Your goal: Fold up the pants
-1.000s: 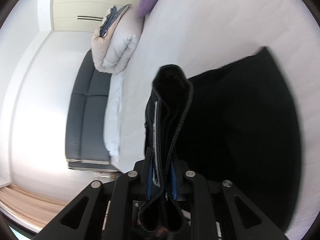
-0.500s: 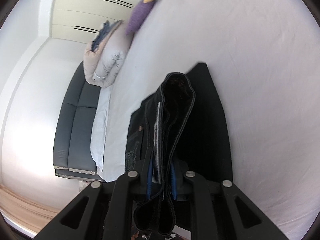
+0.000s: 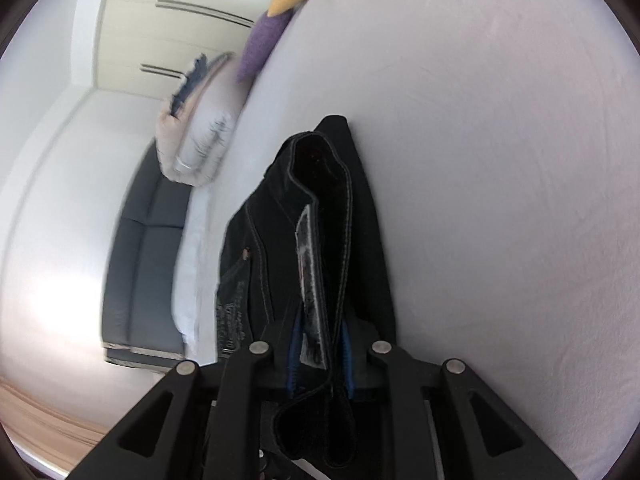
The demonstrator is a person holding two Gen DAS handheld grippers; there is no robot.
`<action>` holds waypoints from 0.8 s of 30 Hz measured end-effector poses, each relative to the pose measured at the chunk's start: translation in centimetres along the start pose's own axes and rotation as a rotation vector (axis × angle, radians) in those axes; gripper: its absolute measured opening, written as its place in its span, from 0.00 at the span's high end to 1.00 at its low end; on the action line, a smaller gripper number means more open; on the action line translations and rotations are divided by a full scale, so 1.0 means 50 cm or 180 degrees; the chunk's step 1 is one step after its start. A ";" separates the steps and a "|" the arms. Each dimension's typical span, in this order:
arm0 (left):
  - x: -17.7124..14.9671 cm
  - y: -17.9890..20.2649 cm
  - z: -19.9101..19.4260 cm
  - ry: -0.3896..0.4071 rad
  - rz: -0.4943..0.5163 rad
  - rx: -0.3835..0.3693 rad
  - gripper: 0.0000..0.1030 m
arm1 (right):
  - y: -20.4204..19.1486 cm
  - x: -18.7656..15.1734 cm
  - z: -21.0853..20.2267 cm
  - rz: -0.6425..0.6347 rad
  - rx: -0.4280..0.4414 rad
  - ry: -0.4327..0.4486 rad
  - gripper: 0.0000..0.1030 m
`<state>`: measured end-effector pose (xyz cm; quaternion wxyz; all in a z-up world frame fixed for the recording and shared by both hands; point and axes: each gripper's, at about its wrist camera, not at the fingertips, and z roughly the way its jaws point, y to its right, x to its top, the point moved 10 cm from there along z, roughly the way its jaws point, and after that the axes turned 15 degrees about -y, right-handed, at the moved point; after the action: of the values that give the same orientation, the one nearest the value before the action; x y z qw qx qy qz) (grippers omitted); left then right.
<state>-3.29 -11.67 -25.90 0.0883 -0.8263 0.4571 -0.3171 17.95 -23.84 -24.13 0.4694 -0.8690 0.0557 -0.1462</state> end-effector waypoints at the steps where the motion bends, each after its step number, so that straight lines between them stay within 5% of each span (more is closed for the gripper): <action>1: -0.005 -0.004 -0.009 0.0011 -0.0048 -0.0088 0.80 | 0.000 0.000 -0.005 -0.0010 -0.0006 0.0007 0.82; 4: -0.023 -0.033 -0.049 0.0017 -0.0263 -0.0387 0.72 | 0.004 0.006 -0.033 0.0006 -0.0069 0.0096 0.75; 7: -0.047 -0.087 -0.098 0.0165 -0.0624 -0.0583 0.32 | 0.021 0.013 -0.076 0.0114 -0.0252 0.0255 0.70; 10: -0.058 -0.157 -0.141 0.0337 -0.1023 -0.0782 0.30 | -0.006 0.009 -0.108 0.0058 -0.0145 0.0316 0.69; 12: -0.034 -0.215 -0.135 0.0338 -0.1248 -0.0979 0.30 | -0.047 0.001 -0.107 -0.0121 -0.0112 0.0264 0.80; 13: -0.027 -0.244 -0.113 0.0299 -0.1346 -0.1118 0.30 | -0.069 -0.002 -0.098 -0.0236 -0.0142 0.0208 0.83; 16: 0.018 -0.299 -0.038 0.0117 -0.1604 -0.1488 0.81 | -0.118 -0.012 -0.053 -0.0469 -0.0192 0.0017 0.89; 18: 0.024 -0.324 0.034 -0.0091 -0.1835 -0.1811 0.81 | -0.111 -0.023 -0.026 -0.0501 -0.0302 -0.0091 0.89; 21: -0.003 -0.327 0.105 -0.0340 -0.1965 -0.1914 0.84 | -0.074 -0.014 0.011 -0.0383 -0.0500 -0.0198 0.90; 24: -0.025 -0.311 0.106 -0.0325 -0.1971 -0.1895 0.84 | -0.034 -0.020 0.021 -0.0341 -0.0503 -0.0221 1.00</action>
<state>10.31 -2.61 -23.82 -0.2307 -0.9285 0.2543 -0.1416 17.23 -21.83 -23.48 0.3926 -0.9096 0.0042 -0.1360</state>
